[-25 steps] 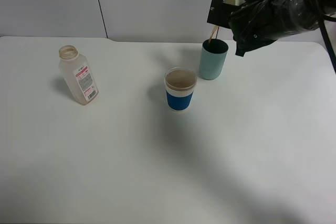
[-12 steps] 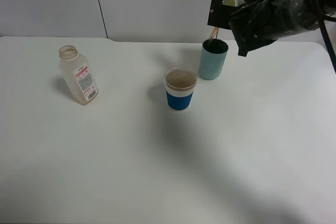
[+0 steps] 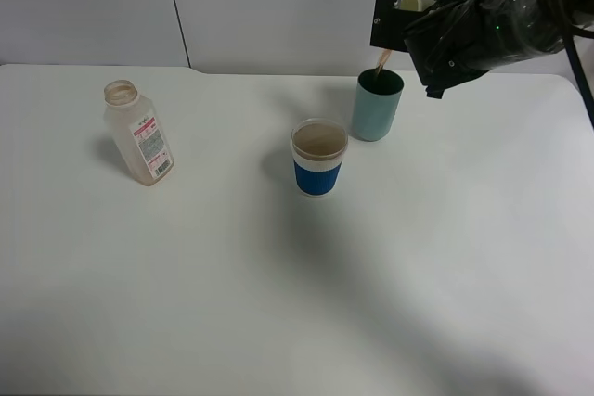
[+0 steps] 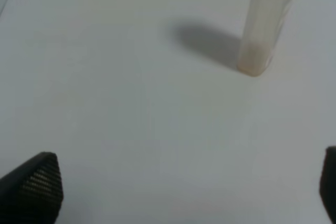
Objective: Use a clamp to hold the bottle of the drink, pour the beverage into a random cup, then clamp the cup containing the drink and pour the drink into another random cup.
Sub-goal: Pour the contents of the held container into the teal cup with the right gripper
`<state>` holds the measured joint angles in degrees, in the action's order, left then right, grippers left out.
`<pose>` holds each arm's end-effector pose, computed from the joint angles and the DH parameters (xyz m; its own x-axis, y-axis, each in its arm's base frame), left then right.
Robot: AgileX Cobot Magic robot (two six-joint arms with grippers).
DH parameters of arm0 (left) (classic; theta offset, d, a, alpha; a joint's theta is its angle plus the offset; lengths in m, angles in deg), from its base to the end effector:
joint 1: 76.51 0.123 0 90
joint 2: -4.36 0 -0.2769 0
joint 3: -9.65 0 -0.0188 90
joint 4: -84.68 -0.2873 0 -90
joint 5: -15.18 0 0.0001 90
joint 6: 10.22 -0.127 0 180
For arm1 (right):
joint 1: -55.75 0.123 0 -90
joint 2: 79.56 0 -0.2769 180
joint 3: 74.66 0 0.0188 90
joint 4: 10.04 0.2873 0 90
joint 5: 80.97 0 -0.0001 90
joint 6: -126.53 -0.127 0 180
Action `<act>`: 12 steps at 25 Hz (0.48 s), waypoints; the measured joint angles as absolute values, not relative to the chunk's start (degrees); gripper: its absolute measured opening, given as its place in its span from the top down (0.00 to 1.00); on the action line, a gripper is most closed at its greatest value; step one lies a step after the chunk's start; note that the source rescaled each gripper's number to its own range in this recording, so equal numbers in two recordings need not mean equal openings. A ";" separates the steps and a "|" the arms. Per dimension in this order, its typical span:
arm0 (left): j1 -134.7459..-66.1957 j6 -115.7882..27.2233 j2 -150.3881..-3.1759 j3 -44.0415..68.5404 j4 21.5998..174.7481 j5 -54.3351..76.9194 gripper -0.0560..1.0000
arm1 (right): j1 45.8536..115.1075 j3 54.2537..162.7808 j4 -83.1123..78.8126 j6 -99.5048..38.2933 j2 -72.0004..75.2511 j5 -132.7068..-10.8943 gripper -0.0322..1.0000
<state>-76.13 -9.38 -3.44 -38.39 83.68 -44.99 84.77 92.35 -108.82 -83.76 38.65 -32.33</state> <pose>0.0669 0.0024 0.2817 -0.4383 -0.0089 -0.8988 -0.0229 0.9997 0.0013 0.4236 0.1272 0.1476 -0.3525 -0.9284 0.1174 -0.3676 0.0220 -0.9297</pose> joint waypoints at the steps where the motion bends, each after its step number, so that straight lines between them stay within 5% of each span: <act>1: -76.13 -9.38 -3.44 -38.39 83.68 -44.99 0.01 | 84.77 92.35 -108.82 -83.39 38.65 -32.28 0.95; 12: -76.13 -9.38 -3.44 -38.39 83.68 -44.99 0.01 | 84.78 92.35 -108.82 -77.67 38.65 -31.46 0.95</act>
